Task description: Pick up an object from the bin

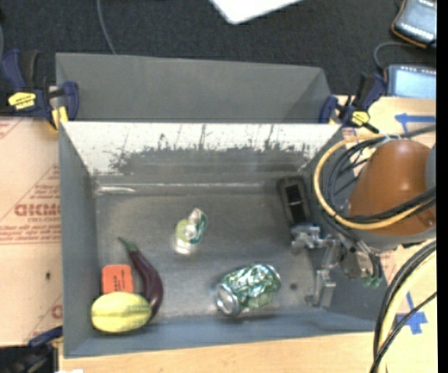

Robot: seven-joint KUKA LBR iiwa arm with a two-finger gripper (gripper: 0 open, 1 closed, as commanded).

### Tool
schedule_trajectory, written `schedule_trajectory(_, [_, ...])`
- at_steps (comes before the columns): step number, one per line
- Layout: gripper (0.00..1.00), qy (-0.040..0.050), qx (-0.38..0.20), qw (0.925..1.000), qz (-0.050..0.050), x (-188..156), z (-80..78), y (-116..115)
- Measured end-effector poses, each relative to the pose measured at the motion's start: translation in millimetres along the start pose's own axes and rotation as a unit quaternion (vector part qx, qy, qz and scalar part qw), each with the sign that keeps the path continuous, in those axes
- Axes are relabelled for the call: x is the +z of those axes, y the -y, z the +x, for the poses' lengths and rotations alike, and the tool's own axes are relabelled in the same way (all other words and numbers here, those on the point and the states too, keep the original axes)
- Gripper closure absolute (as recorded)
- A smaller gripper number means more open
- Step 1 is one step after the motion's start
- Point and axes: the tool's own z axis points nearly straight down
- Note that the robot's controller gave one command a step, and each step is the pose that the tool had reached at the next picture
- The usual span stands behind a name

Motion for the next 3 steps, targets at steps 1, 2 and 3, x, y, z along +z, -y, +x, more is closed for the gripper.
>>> schedule_trajectory(1, [0.0,0.0031,-0.002,1.0,0.001,-4,-1.3,0])
schedule_trajectory(2, [0.0,0.0056,-0.041,0.9991,0.003,20,-13.3,-23])
schedule_trajectory(3, [0.0,0.0026,-0.088,0.9961,0.0,54,-10.6,-62])
